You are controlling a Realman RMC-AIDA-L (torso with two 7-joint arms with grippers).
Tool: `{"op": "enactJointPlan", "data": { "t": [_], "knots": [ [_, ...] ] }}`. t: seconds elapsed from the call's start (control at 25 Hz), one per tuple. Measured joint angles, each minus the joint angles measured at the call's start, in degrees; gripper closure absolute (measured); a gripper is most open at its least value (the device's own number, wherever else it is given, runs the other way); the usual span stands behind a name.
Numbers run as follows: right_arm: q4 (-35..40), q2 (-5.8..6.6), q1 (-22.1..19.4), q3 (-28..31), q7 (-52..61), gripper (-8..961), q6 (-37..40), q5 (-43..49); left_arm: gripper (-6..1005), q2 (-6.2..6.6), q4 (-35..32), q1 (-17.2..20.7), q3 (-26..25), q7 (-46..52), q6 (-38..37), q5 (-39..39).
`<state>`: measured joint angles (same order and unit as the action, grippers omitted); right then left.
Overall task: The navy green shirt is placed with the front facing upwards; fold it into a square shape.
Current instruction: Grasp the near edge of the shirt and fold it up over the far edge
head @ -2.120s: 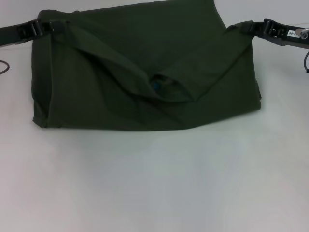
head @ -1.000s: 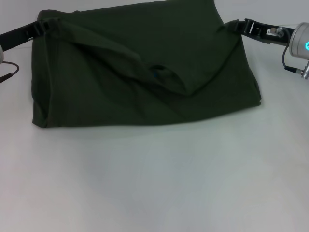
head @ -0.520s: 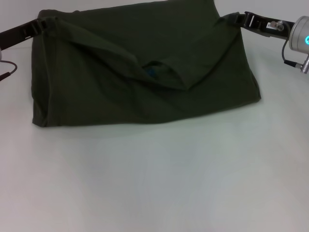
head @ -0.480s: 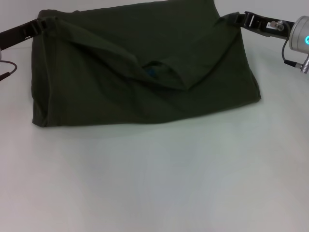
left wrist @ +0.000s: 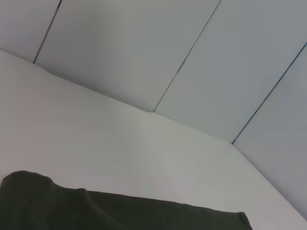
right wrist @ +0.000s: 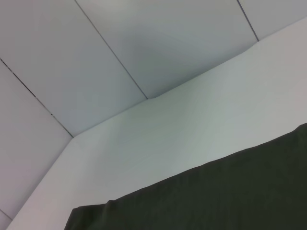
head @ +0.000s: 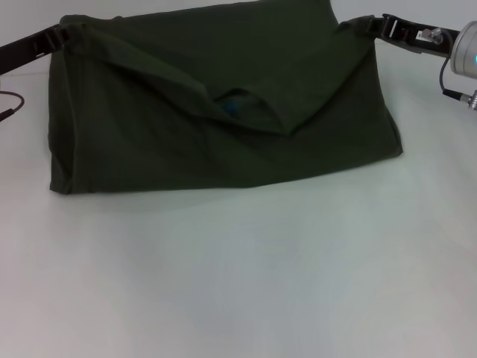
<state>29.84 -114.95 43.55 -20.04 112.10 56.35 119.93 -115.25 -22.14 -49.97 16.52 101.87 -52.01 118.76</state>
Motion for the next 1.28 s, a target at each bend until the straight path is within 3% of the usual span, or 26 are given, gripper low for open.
{"op": "enactJointPlan", "data": {
  "t": [0.68,1.12,1.28],
  "knots": [
    [-0.9,0.44,0.0,-1.1,-0.1,867,-0.9,0.1,983,-0.38,-0.2,0.2,-0.2,-0.1,0.5,-0.6],
    [-1.0,0.02,0.4,-2.1,0.2,857,-1.7,0.0,873,-2.77,-1.2,1.9,-0.1,-3.1,4.1,-4.9],
    [-1.0,0.00,0.8,-2.2,0.1,689,-1.7,0.0,785,-2.84,-1.2,2.1,-0.2,-3.5,4.5,-5.2]
  ]
}}
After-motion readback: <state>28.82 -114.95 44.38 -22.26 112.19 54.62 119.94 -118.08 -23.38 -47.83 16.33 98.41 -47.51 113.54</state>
